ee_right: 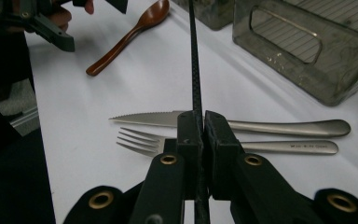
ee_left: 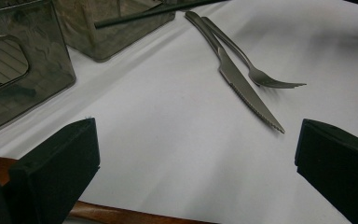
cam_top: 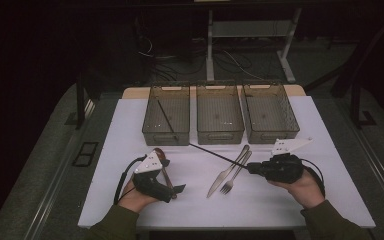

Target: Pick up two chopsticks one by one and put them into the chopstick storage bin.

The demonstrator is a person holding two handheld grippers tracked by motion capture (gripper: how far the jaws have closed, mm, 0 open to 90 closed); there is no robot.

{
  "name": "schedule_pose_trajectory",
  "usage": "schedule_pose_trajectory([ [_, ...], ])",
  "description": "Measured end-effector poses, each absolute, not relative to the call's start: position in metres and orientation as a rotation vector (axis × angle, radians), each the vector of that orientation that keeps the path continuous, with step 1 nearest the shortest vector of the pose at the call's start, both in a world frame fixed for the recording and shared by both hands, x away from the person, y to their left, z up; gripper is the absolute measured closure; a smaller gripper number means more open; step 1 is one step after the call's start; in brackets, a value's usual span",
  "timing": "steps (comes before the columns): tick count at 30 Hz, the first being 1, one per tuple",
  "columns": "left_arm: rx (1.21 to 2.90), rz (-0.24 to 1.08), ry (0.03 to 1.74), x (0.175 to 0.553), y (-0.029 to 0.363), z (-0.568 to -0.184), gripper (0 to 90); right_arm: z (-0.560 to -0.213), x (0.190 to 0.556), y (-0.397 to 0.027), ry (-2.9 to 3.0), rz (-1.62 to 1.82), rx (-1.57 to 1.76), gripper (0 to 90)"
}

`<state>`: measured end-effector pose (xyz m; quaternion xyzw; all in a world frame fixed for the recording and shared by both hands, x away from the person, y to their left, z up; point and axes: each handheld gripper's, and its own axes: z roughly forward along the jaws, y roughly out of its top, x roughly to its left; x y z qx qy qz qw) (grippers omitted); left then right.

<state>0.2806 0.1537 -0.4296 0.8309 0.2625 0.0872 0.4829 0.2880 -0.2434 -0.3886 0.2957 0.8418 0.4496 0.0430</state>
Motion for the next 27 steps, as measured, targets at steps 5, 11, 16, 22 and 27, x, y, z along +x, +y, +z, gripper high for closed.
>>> schedule_pose_trajectory([
  [5,2.030,0.210,0.644,0.281,0.155,-0.431,0.0,-0.383,0.291,-0.244,2.556,1.390,0.916,85.6],
  [11,2.031,0.212,0.640,0.281,0.155,-0.430,0.0,-0.377,0.297,-0.241,2.528,1.402,0.920,85.6],
  [16,2.027,0.212,0.641,0.280,0.154,-0.431,0.0,-0.372,0.304,-0.239,2.500,1.401,0.934,85.6],
  [22,2.031,0.212,0.638,0.280,0.154,-0.430,0.0,-0.369,0.313,-0.231,2.476,1.399,0.956,85.6],
  [27,2.031,0.213,0.631,0.280,0.153,-0.430,0.0,-0.365,0.322,-0.223,2.462,1.396,0.960,85.6],
])
